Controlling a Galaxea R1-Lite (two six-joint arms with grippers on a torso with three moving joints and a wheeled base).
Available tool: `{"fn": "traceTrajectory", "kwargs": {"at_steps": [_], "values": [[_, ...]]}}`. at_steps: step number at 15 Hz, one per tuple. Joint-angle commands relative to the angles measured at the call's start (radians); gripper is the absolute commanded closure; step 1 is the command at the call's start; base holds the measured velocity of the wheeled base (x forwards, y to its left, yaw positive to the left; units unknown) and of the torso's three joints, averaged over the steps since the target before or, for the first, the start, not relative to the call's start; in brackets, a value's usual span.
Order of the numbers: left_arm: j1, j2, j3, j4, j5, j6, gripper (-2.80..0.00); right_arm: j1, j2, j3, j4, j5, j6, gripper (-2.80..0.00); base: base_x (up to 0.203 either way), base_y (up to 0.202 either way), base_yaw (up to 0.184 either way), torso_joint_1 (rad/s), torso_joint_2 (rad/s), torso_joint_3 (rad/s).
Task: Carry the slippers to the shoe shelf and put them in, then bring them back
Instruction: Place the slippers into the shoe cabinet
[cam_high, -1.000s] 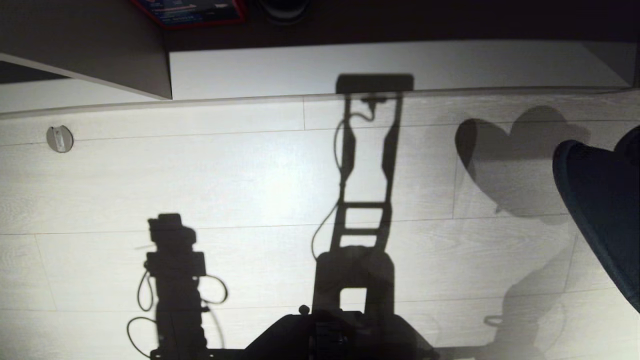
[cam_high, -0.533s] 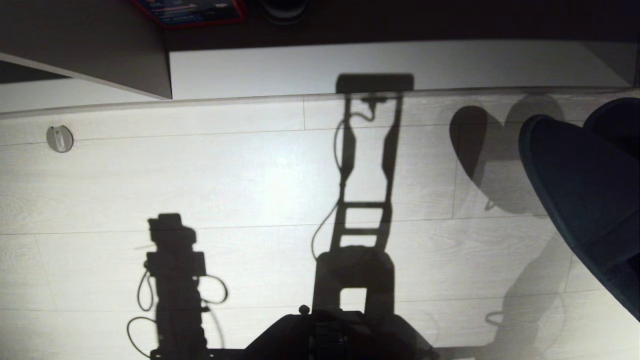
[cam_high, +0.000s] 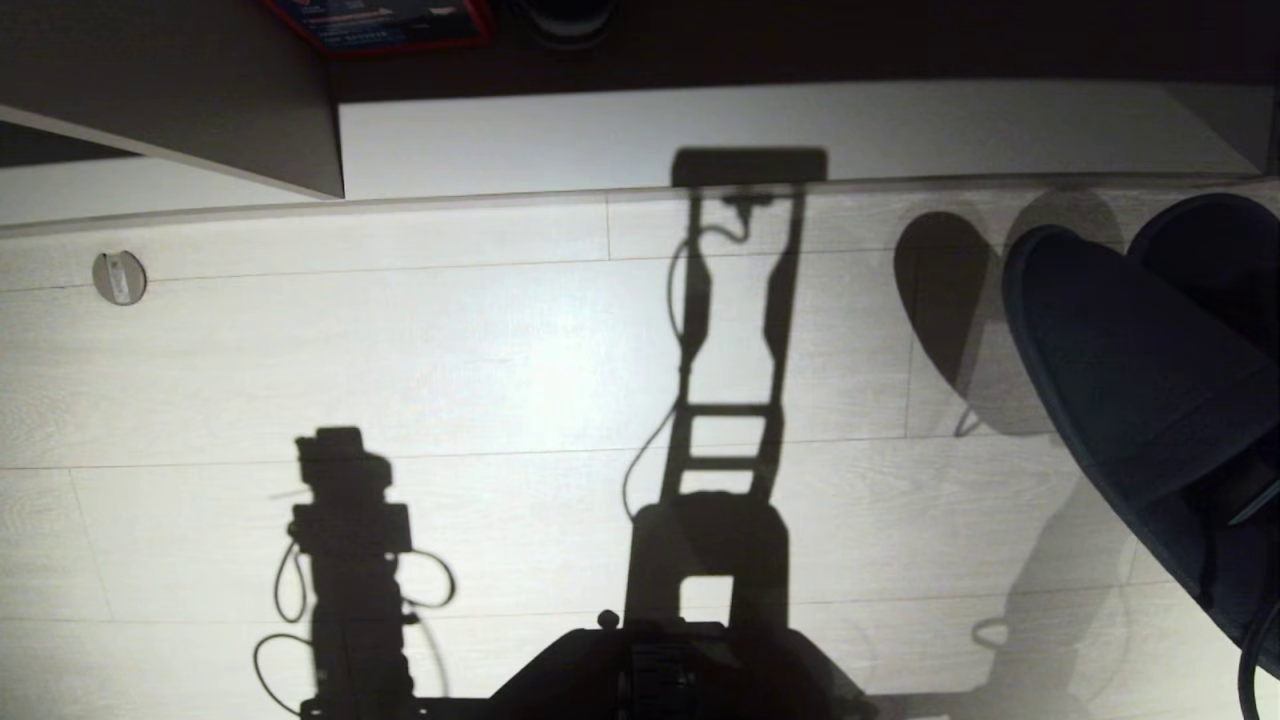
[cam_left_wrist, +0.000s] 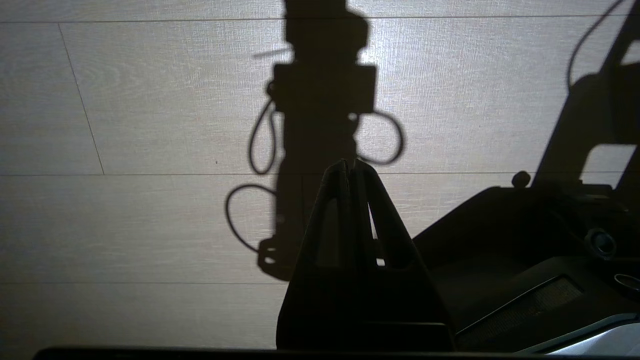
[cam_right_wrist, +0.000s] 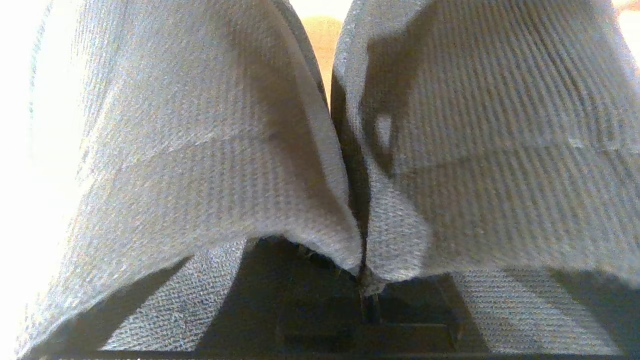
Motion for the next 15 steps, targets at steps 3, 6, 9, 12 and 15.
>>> {"fn": "traceTrajectory", "kwargs": {"at_steps": [3,6,9,12,15], "values": [[0.000,0.000,0.000,0.000,0.001,0.000,0.00,-0.002,0.108,0.023,-0.211,0.003,0.003,0.00,0.000,0.000,0.000,0.000,0.00,0.000],[0.000,0.000,0.000,0.000,0.002,0.000,0.00,-0.001,0.177,0.014,-0.266,0.013,0.000,0.00,0.000,0.000,0.000,0.000,0.00,0.000],[0.000,0.000,0.000,0.000,0.001,0.000,0.00,-0.001,0.217,0.005,-0.268,0.041,0.005,0.00,0.000,0.000,0.000,0.000,0.00,0.000],[0.000,0.000,0.000,0.000,0.001,0.000,0.00,-0.002,0.243,-0.049,-0.269,0.042,0.005,0.00,0.000,0.000,0.000,0.000,0.00,0.000],[0.000,0.000,0.000,0.000,0.002,0.000,0.00,-0.002,0.276,-0.093,-0.269,0.042,0.006,0.00,0.000,0.000,0.000,0.000,0.00,0.000]]}}
